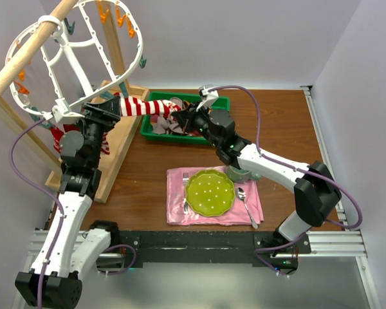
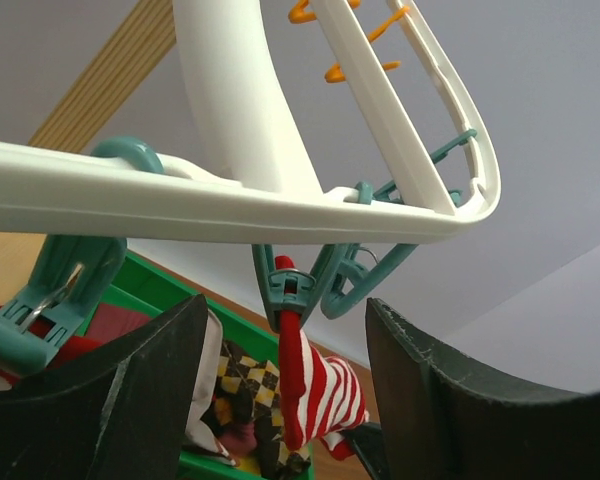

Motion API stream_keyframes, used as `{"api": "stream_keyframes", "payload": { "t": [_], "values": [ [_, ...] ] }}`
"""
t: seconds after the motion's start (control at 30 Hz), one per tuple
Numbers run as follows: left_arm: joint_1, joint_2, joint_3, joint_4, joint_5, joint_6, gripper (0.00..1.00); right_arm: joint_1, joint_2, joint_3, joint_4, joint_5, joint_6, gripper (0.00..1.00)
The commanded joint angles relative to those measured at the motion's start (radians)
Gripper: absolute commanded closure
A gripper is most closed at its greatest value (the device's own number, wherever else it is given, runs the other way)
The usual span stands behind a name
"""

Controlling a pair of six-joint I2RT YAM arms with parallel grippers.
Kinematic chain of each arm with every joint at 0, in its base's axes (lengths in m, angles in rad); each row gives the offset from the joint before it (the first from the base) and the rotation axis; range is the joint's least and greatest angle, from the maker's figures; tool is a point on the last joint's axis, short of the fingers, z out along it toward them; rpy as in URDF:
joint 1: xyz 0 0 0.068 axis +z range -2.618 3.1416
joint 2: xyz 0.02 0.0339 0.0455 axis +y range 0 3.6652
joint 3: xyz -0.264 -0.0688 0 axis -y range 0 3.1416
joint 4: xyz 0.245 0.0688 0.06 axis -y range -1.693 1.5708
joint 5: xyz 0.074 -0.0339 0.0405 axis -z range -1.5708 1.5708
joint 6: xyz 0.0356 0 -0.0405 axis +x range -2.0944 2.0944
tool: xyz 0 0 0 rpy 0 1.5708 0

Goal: Remove the socks clipped to the hanger
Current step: Remove the sock from the hanger.

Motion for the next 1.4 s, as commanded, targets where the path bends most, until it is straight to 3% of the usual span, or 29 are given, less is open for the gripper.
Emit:
{"api": "stream_keyframes", "payload": {
  "t": [0.0, 0.37, 0.5, 0.73, 0.87, 1.03, 1.37],
  "values": [
    [-0.003, 0.019, 0.0, 0.105, -0.031, 0.002, 0.31, -0.006, -0.041, 0.039, 0.014, 0.019, -0.017, 1.0],
    [-0.003, 0.045, -0.024, 0.215, -0.063, -0.015, 0.33, -0.006, -0.041, 0.039, 0.005, 0.017, -0.02, 1.0],
    [-0.003, 0.042, -0.038, 0.243, -0.066, -0.02, 0.39, -0.006, -0.043, 0.038, 0.006, 0.016, -0.018, 1.0],
    [-0.003, 0.048, -0.044, 0.275, -0.042, -0.02, 0.6, -0.008, -0.055, 0.018, 0.006, 0.028, -0.018, 1.0],
    [-0.003, 0.045, -0.049, 0.275, -0.037, -0.02, 0.81, -0.011, -0.064, -0.002, 0.015, 0.034, -0.013, 1.0],
    [-0.003, 0.039, -0.053, 0.28, -0.033, -0.017, 0.99, -0.02, -0.075, -0.034, 0.014, 0.048, -0.006, 1.0],
    [-0.003, 0.035, -0.053, 0.276, -0.022, -0.012, 1.0, -0.101, -0.095, -0.082, -0.028, 0.074, 0.034, 1.0]
  ]
}}
